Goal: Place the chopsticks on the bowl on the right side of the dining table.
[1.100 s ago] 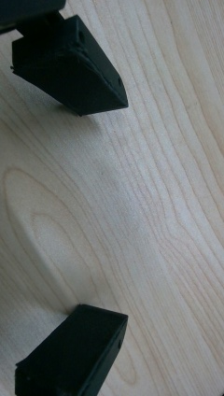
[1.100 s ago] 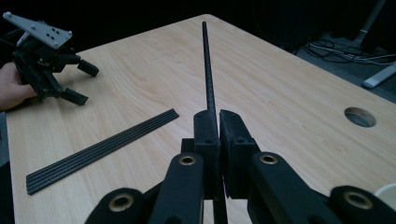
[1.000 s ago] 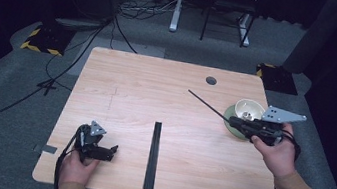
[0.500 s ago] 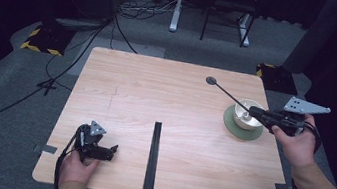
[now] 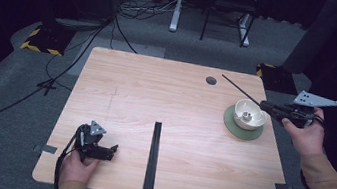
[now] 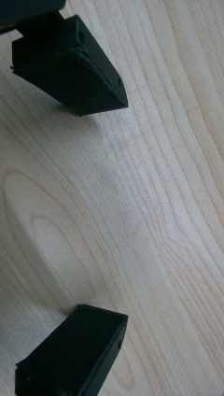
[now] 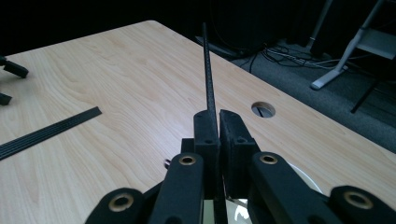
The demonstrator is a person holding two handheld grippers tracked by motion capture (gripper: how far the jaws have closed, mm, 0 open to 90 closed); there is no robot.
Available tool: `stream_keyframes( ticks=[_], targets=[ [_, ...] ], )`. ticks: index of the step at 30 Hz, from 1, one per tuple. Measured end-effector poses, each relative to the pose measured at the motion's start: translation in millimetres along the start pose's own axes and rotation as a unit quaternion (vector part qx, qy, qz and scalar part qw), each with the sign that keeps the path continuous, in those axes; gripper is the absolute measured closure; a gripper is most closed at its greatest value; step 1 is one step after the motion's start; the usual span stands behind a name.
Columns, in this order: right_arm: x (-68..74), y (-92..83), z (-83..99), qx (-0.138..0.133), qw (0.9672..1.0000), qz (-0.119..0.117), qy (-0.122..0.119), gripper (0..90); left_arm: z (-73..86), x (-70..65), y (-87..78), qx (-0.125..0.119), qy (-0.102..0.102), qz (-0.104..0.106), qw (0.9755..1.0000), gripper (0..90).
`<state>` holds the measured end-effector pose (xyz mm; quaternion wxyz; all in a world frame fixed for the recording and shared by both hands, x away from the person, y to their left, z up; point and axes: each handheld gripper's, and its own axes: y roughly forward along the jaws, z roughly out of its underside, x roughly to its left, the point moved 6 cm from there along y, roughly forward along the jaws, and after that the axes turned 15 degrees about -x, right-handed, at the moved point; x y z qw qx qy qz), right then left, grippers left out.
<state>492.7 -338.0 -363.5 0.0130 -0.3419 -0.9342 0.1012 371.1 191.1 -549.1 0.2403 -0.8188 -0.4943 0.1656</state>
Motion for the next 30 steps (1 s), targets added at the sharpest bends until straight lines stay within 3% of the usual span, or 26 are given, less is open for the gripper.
stream_keyframes(
  ticks=[12, 23, 30],
  targets=[
    [-25.6, 1.0, 24.4, 0.016, 0.9997, 0.017, 0.007, 86.3, 0.0, 0.1, 0.0, 0.001, 0.0, 0.0, 1.0, 2.0],
    [-35.4, 10.5, 52.8, 0.037, 0.9988, 0.026, 0.017, 86.3, -0.3, 0.7, 0.0, 0.0, 0.001, -0.003, 1.0, 2.0],
    [-34.2, 15.1, 67.3, 0.051, 0.9983, 0.024, 0.019, 86.3, -0.2, 0.7, -0.1, 0.0, 0.001, -0.003, 1.0, 2.0]
  ],
)
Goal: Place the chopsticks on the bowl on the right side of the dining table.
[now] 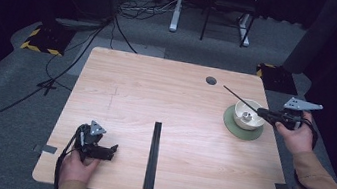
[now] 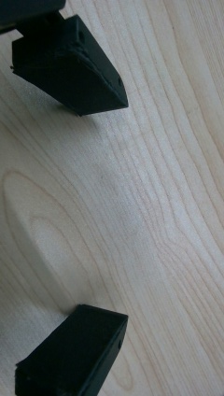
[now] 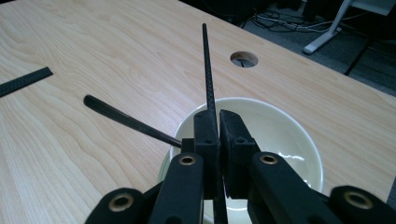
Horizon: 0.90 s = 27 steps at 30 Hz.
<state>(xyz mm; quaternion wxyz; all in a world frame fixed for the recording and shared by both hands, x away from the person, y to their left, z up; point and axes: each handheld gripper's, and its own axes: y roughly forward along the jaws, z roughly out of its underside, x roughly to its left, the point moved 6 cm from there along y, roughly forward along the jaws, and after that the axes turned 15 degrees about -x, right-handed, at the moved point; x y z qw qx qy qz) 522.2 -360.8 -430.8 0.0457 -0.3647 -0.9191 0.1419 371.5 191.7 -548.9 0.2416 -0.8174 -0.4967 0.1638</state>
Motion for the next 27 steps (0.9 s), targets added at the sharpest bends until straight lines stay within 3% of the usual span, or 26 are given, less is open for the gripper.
stream_keyframes(
  ticks=[14, 27],
  targets=[
    [-5.3, 5.5, 25.4, 0.02, 0.9998, 0.002, 0.009, 86.3, 0.0, 0.0, 0.0, 0.0, 0.0, 0.0, 1.0, 2.0],
    [-10.1, 6.1, 35.3, 0.029, 0.9993, 0.003, 0.021, 85.5, 0.0, -0.1, 0.0, 0.0, 0.0, 0.001, 1.0, 2.0]
  ],
)
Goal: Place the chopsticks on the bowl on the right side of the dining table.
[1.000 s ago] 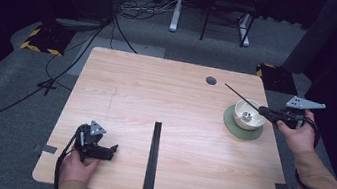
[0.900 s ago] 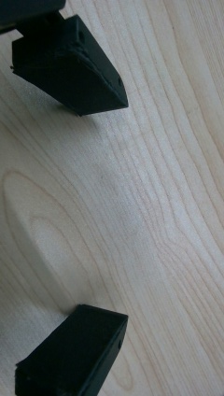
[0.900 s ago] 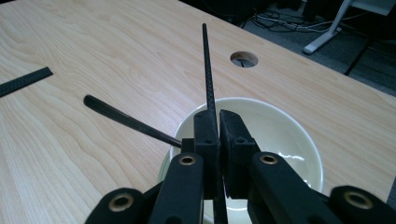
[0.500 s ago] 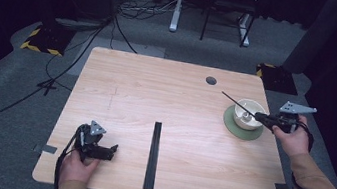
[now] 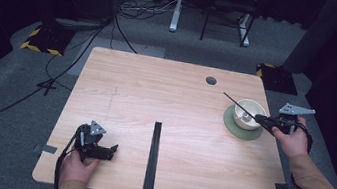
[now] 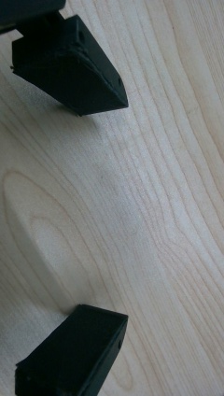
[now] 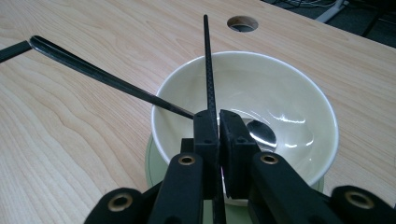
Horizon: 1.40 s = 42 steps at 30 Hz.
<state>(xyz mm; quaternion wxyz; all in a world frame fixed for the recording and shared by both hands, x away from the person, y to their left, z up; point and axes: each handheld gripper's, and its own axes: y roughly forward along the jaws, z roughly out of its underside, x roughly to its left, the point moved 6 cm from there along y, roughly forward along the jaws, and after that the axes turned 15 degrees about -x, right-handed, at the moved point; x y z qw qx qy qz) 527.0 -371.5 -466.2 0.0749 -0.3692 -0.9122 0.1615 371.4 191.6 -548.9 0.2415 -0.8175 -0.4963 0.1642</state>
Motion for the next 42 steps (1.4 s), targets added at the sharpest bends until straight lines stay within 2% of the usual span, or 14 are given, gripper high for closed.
stream_keyframes(
  ticks=[3, 6, 10, 16, 19, 24, 28, 33, 35, 36, 37, 40, 41, 42],
  targets=[
    [-3.7, 0.5, 1.3, 0.002, 0.9999, 0.013, -0.005, 74.7, -0.1, 0.2, -0.1, 0.0, 0.0, -0.001, 1.0, 2.0],
    [-3.5, -0.5, -0.6, -0.004, 0.9998, 0.016, -0.006, 69.9, -0.1, 0.2, -0.1, 0.0, 0.0, -0.001, 1.0, 2.0],
    [1.7, -4.7, -12.7, -0.031, 0.9993, 0.023, 0.003, 58.0, -0.1, 0.1, -0.1, 0.0, 0.0, 0.0, 1.0, 2.0],
    [14.8, -8.7, -29.7, -0.052, 0.9984, 0.022, 0.0, 49.4, -0.1, 0.0, -0.1, 0.0, 0.0, 0.0, 1.0, 2.0],
    [25.6, -10.6, -40.9, -0.065, 0.9977, 0.018, -0.003, 44.1, 0.0, -0.2, 0.0, 0.0, -0.001, 0.001, 1.0, 1.9],
    [49.6, -10.7, -56.0, -0.079, 0.9968, -0.002, 0.011, 37.9, -0.1, -0.1, 0.2, 0.0, 0.0, 0.0, 1.0, 1.9],
    [71.3, -9.4, -66.3, -0.08, 0.9965, -0.024, 0.001, 33.3, -0.1, 0.0, 0.3, -0.001, 0.0, 0.0, 1.0, 1.9],
    [101.2, -5.0, -82.9, -0.095, 0.994, -0.054, -0.003, 31.4, -0.1, 0.0, 0.3, -0.001, 0.0, 0.0, 1.0, 1.9],
    [106.1, -4.5, -84.8, -0.094, 0.9938, -0.06, -0.004, 31.1, -0.1, 0.1, 0.3, -0.001, 0.0, 0.0, 1.0, 1.9],
    [115.6, -2.6, -88.0, -0.095, 0.9928, -0.073, -0.006, 31.0, -0.2, 0.1, 0.3, 0.0, 0.0, 0.0, 1.0, 1.9],
    [115.6, -2.6, -88.0, -0.095, 0.9928, -0.073, -0.006, 31.0, -0.2, 0.1, 0.3, 0.0, 0.0, 0.0, 1.0, 1.9],
    [134.6, 1.9, -90.9, -0.086, 0.9921, -0.091, -0.002, 32.0, -0.3, -0.1, 0.7, -0.001, 0.0, 0.001, 1.0, 1.8],
    [134.6, 1.9, -90.9, -0.086, 0.9921, -0.091, -0.002, 32.0, -0.3, -0.1, 0.7, -0.001, 0.0, 0.001, 1.0, 1.8],
    [143.7, 4.6, -91.1, -0.08, 0.9919, -0.098, 0.0, 32.4, -0.2, -0.2, 0.6, 0.0, -0.001, 0.001, 1.0, 1.8]
  ],
)
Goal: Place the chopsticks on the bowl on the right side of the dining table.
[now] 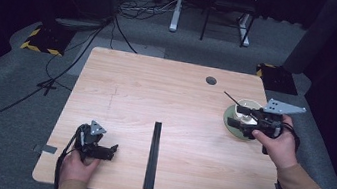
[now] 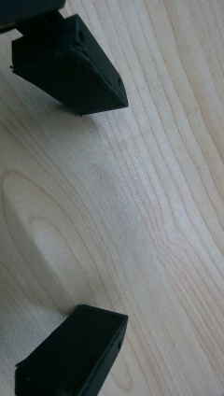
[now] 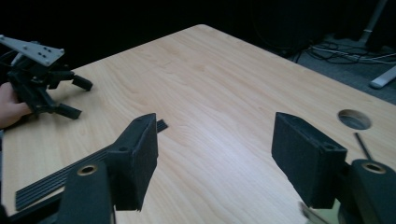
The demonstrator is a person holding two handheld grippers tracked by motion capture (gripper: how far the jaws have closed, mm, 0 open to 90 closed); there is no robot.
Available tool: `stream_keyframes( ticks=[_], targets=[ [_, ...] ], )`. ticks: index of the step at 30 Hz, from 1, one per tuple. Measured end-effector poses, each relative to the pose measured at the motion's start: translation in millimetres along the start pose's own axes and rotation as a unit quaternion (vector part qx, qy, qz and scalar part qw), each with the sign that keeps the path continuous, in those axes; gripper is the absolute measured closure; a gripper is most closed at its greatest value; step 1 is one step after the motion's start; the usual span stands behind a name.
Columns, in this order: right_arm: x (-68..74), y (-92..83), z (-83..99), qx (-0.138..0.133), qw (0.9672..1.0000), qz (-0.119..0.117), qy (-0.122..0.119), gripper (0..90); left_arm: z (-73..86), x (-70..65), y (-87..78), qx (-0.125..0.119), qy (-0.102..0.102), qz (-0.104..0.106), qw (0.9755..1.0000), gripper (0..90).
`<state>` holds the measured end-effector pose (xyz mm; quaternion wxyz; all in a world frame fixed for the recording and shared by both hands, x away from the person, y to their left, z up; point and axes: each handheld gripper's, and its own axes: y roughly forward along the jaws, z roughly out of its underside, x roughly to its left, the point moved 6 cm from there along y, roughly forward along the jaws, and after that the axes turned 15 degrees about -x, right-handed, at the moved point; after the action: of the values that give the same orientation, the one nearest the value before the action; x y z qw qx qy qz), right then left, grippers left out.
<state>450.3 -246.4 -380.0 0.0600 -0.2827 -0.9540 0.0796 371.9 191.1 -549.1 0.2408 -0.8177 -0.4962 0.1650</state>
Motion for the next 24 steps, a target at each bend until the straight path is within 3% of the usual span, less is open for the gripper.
stream_keyframes(
  ticks=[11, 17, 24],
  targets=[
    [33.0, 20.5, 6.7, 0.01, 0.9995, -0.031, -0.001, 32.9, 0.0, 0.2, -0.5, 0.001, 0.001, -0.002, 1.0, 1.8],
    [54.8, 37.4, 19.6, 0.019, 0.9984, -0.054, -0.001, 32.8, 0.1, 0.2, -0.8, 0.001, 0.0, -0.004, 1.0, 1.8],
    [73.8, 54.5, 31.2, 0.019, 0.9981, -0.058, 0.0, 32.4, -0.1, 0.4, -0.3, -0.001, 0.0, -0.002, 1.0, 1.7]
  ],
)
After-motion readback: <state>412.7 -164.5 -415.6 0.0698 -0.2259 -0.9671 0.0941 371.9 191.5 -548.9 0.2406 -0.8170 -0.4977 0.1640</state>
